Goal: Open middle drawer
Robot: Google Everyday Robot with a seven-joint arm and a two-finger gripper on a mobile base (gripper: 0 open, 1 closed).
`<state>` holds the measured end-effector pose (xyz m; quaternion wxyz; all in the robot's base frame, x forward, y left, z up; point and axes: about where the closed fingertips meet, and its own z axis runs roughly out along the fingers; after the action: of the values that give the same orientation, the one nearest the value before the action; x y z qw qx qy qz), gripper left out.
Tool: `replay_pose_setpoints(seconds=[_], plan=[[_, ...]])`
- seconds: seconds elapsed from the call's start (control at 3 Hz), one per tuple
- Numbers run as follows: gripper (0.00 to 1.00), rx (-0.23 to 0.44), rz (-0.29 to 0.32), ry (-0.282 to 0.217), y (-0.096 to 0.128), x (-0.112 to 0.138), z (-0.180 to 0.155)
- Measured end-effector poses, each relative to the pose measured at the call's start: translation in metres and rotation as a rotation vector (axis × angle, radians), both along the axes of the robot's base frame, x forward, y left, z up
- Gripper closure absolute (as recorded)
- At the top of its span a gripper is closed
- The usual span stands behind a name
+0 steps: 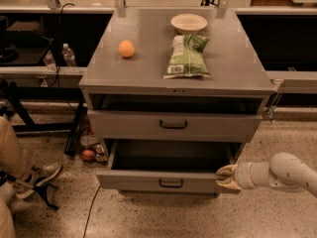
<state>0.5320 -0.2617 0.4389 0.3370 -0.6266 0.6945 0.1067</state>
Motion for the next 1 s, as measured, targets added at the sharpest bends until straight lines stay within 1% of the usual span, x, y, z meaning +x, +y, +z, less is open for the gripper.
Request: replay_pose_setpoints(seconds=[0.33,0.67,1.0], plan=[[0.51,0.002,0.003,0.002,0.002,0.000,-0.001],[0.50,0.002,0.006,0.003,0.004,-0.002,-0.003],[0.74,-0.015,0.002,-0.004,0.005,-0.015,-0.010]])
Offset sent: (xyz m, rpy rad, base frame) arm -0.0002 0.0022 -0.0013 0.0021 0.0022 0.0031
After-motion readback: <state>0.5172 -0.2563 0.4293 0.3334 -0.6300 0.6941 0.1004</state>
